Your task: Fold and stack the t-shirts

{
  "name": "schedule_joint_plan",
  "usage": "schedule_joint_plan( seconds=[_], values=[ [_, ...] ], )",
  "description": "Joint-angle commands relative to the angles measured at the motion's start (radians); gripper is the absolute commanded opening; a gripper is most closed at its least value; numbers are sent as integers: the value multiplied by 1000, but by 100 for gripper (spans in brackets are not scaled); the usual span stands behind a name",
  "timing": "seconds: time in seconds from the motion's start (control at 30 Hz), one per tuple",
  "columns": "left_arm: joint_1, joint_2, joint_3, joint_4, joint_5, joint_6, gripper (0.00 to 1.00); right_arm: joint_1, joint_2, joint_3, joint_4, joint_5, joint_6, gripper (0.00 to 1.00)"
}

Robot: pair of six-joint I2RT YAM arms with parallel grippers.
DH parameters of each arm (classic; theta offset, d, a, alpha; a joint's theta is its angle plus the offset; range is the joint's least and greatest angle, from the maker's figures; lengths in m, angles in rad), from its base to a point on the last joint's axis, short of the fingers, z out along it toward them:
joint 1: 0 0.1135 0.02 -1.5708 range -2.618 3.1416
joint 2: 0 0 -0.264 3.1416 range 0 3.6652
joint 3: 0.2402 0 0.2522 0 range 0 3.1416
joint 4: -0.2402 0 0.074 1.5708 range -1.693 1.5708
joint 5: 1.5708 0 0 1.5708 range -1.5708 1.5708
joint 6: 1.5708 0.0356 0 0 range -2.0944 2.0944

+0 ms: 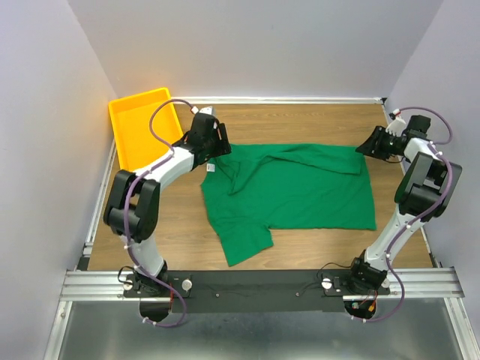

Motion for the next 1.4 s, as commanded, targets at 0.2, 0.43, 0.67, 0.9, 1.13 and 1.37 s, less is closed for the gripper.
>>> schedule_joint_plan(
  seconds=[0.2, 0.43, 0.67, 0.9, 1.13, 1.37],
  values=[
    [1, 182, 230, -204, -240, -64, 70, 13, 49, 53, -24, 0, 82, 53],
    [1, 274, 296, -234, -240, -45, 65, 13, 51, 50, -24, 11, 79, 53],
    [4, 351, 390, -250, -249, -37, 48, 13, 48, 45, -24, 6, 85, 53],
    [9, 403, 438, -273, -256, -26, 4, 13, 29, 25, -24, 17, 75, 53],
    [44, 312, 379, -226, -253, -6, 0, 13, 55, 80, -19, 84, 121, 53],
    [96, 300, 336, -157, -151, 26, 0, 13, 167, 194, -24, 78, 219, 52]
  ],
)
